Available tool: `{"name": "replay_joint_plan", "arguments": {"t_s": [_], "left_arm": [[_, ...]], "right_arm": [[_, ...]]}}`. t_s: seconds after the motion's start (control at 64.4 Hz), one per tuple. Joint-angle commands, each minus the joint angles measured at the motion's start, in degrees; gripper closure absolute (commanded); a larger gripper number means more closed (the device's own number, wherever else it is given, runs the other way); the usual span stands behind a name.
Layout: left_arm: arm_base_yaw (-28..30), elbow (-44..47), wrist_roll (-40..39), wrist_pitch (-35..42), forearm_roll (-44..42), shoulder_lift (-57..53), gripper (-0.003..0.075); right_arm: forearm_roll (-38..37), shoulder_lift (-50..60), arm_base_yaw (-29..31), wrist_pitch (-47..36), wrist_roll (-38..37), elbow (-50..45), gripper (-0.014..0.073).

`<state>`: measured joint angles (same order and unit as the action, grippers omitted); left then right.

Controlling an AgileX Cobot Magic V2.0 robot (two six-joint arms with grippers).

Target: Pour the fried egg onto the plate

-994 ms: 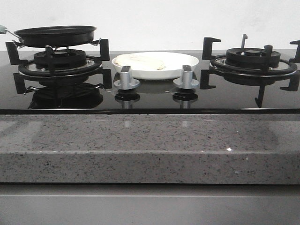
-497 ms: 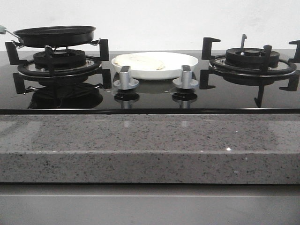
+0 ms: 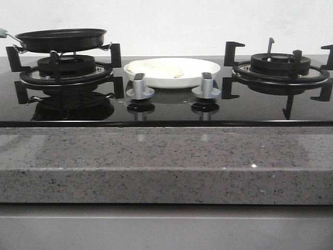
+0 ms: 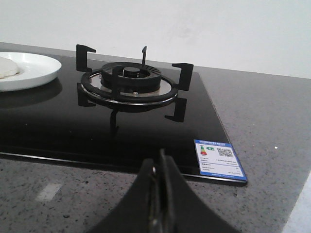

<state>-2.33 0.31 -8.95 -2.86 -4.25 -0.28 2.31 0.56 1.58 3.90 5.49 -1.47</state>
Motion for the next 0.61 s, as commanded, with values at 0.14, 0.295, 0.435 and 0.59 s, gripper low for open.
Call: {"name": "replay_joint_plan", "arguments": {"t_s": [0.14, 0.295, 0.435, 0.59], "left_arm": [[-0.01, 0.38, -0.50, 4.48, 0.03, -1.02, 0.0739], [-0.01, 0.38, -0.50, 4.48, 0.03, -1.02, 0.0739], [-0.01, 0.38, -0.50, 4.48, 0.03, -1.02, 0.0739], [-0.01, 0.38, -0.50, 4.48, 0.03, -1.02, 0.0739]], "right_arm": [[0.12, 1.12, 0.34, -4.74, 0.59, 0.19, 0.0662], [0.12, 1.12, 0.45, -4.65, 0.59, 0.19, 0.0662], [0.12, 1.12, 0.88, -4.60, 0.59, 0.19, 0.0662], [0.12, 1.12, 2.48, -4.60, 0.59, 0.19, 0.0662]]}}
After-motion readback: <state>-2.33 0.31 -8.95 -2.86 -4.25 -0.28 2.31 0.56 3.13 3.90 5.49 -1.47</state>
